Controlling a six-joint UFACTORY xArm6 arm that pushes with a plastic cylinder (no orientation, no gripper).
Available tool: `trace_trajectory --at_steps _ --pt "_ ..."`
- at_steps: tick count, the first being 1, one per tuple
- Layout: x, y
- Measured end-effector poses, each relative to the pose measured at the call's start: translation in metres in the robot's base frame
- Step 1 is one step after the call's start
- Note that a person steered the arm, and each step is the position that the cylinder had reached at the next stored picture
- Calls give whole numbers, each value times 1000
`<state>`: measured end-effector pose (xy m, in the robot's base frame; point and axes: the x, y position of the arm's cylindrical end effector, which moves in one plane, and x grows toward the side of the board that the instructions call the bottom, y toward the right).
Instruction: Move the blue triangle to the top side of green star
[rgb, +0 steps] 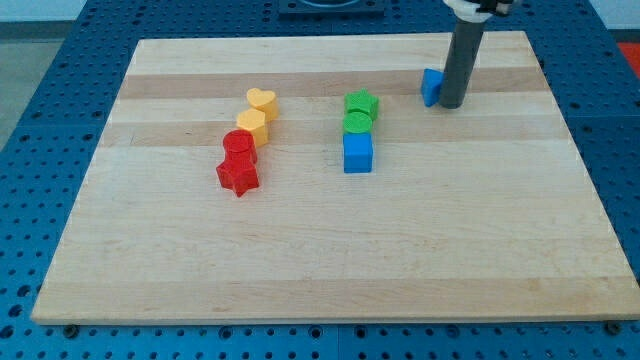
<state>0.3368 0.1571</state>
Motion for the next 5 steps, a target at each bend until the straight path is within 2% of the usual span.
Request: trace_trajectory --at_steps 5 --pt "-34 10"
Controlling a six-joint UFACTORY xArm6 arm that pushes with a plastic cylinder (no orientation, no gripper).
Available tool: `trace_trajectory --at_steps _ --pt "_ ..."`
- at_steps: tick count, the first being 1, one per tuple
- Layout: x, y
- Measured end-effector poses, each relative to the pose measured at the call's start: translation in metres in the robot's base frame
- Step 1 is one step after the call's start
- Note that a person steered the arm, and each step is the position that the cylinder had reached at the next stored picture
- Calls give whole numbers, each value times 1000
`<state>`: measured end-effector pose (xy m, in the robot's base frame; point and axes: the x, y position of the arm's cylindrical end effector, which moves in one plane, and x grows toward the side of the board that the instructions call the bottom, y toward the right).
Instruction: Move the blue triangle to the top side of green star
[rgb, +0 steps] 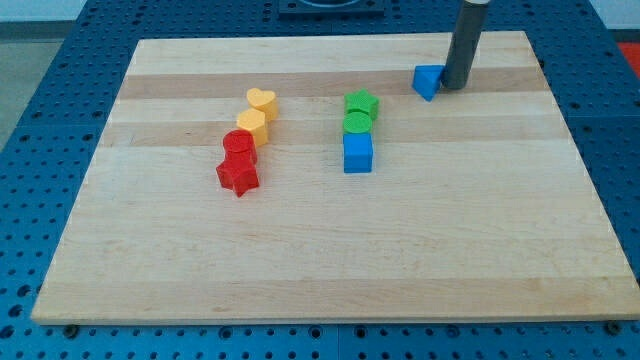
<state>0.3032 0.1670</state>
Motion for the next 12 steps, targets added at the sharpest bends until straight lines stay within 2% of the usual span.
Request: trace_trajectory --at_steps 7,10,12 --pt "0 -82" --pt "-33 -84" --pt "-32 -88"
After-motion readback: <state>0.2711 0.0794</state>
